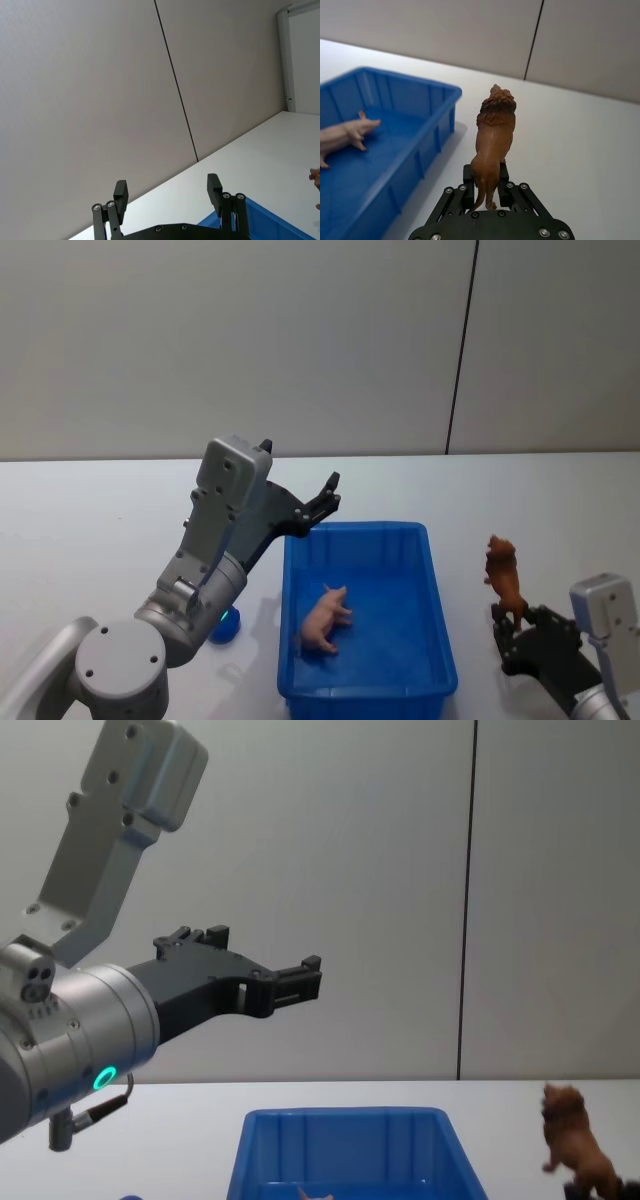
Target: Pick up the two dolls from the table and place them into the box.
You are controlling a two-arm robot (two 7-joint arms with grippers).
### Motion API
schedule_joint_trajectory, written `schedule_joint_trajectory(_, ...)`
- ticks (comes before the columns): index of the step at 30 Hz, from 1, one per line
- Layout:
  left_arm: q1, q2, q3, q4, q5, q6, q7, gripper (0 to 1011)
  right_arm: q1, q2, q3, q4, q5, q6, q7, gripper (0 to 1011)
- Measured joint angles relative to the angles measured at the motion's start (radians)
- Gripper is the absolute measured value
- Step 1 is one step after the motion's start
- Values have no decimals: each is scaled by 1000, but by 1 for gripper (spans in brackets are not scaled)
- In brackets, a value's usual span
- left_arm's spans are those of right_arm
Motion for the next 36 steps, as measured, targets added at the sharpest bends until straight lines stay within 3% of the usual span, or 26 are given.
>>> schedule_joint_trajectory(7, 0, 0, 0, 0, 0, 0, 0, 1001, 10, 2, 2, -31, -14, -35, 40, 249)
schedule_joint_trajectory(16, 0, 0, 0, 0, 0, 0, 0, 1001, 50, -11, -4, -48, -19, -53, 139, 249)
schedule_joint_trajectory(26, 0, 0, 0, 0, 0, 0, 0, 1001, 132, -54, -23, 2, -22, -30, 274, 253)
schedule_joint_trajectory(36, 0, 0, 0, 0, 0, 0, 0, 1001, 237, -111, -43, 115, -26, 30, 371, 575)
